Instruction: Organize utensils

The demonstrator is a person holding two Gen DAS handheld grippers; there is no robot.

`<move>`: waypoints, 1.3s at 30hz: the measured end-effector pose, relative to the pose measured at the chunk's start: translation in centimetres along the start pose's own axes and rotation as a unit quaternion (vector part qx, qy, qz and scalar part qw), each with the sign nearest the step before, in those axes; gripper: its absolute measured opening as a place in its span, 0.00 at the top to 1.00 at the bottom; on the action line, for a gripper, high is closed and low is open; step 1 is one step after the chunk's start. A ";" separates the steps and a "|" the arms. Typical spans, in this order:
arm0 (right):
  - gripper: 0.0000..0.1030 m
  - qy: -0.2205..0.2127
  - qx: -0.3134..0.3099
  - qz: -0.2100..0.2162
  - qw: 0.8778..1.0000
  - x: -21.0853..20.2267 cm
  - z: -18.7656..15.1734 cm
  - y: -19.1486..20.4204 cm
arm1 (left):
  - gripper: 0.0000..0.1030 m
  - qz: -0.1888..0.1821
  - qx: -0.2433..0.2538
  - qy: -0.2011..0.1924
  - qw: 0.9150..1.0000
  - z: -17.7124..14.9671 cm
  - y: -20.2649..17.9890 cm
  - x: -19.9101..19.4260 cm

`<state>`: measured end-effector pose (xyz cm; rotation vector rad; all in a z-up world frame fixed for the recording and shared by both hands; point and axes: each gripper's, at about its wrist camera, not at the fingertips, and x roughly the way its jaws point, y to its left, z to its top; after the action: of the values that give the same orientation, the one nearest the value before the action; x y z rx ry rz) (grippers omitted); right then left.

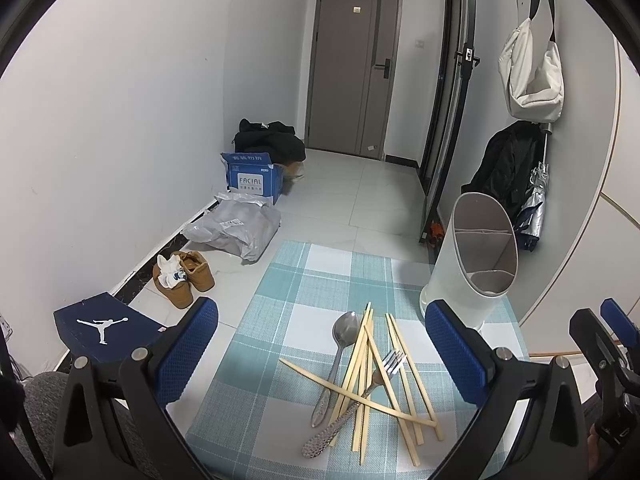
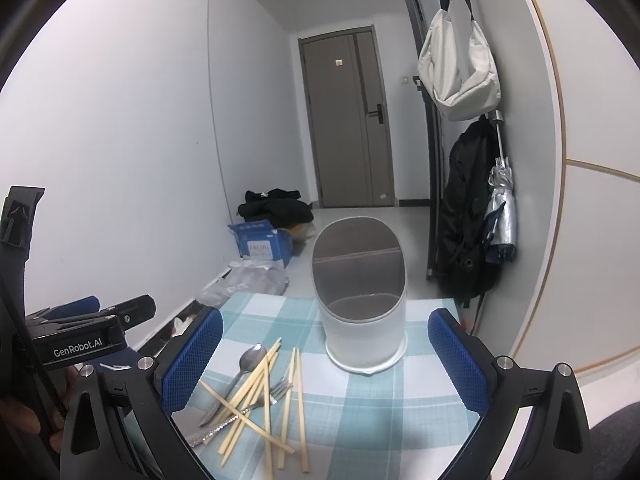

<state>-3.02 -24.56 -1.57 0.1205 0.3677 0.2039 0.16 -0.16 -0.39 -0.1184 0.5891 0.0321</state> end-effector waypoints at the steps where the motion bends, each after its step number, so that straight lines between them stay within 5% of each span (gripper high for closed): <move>1: 0.00 0.000 0.000 0.000 1.000 0.0 0.0 0.0 | 0.01 -0.001 0.000 0.001 1.000 0.0 0.0 0.0; 13: 0.00 0.007 0.002 -0.001 1.000 0.5 0.1 -0.2 | 0.01 -0.007 -0.003 0.016 1.000 -0.1 0.1 0.5; 19: 0.00 0.028 -0.014 -0.002 0.999 1.6 -0.3 0.2 | 0.01 -0.023 -0.039 0.082 0.996 -0.6 2.0 2.9; 24: 0.00 0.067 -0.003 0.022 0.997 3.8 -0.8 0.1 | 0.01 -0.044 -0.105 0.175 0.978 -1.7 4.4 6.9; 31: 0.00 0.117 -0.004 0.054 0.992 7.2 -1.5 0.6 | 0.06 -0.045 -0.137 0.274 0.951 -3.0 5.2 11.3; 39: 0.00 0.157 -0.004 0.067 0.985 10.6 -1.6 0.7 | 0.53 -0.035 -0.187 0.354 0.916 -4.0 5.8 15.1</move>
<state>5.97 -21.37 -6.60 0.1052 0.6734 0.3594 10.16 5.01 -12.72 -0.5385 1.3026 0.0321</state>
